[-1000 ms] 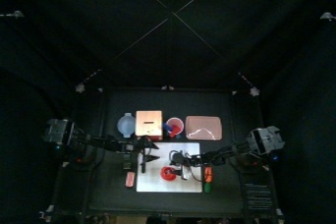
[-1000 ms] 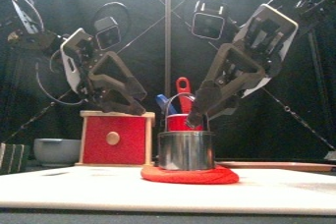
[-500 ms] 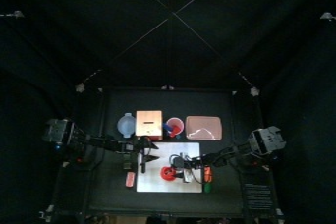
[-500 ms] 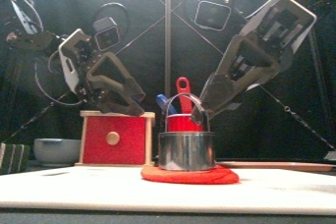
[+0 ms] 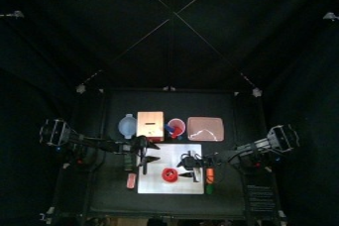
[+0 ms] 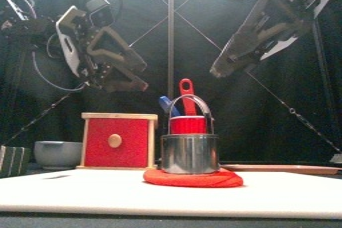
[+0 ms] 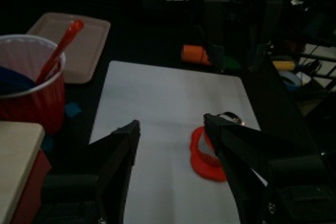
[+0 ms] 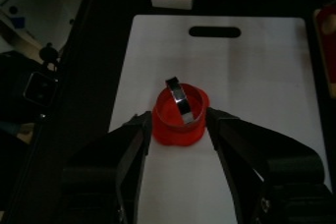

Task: Get the cutter from the drawer then cut the dough then place the extra dough in the bowl
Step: Cut the dough

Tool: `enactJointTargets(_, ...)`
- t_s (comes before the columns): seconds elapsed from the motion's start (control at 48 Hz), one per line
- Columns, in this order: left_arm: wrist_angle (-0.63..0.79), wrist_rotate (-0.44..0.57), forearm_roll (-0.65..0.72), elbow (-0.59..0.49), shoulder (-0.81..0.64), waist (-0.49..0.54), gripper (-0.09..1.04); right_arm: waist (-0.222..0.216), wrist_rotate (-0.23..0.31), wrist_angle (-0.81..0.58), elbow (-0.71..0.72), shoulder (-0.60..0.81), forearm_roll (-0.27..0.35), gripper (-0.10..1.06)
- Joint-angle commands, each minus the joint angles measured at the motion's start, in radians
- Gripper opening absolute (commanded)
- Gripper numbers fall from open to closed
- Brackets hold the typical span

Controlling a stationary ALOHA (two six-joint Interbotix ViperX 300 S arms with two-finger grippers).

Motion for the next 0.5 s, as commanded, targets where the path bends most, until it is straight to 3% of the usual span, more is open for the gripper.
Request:
enactJointTargets(0.021, -0.011, 0.000, 0.012, -0.018, -0.040, -0.005, 0.90, -0.011, 0.011, -0.002, 0.006, -0.092, -0.005, 0.84)
enactJointTargets(0.125, -0.018, 0.002, 0.014, -0.014, -0.052, -0.012, 0.90, -0.025, 0.017, 0.025, 0.026, -0.158, 0.008, 0.83)
enactJointTargets(0.271, -0.087, 0.017, 0.012, 0.008, -0.034, -0.041, 0.90, -0.072, 0.003, 0.003, 0.063, -0.212, 0.084, 0.83)
enactJointTargets(0.5, -0.314, 0.152, -0.100, 0.018, 0.098, -0.172, 0.90, -0.078, 0.014, -0.258, 0.192, -0.216, 0.063, 0.84)
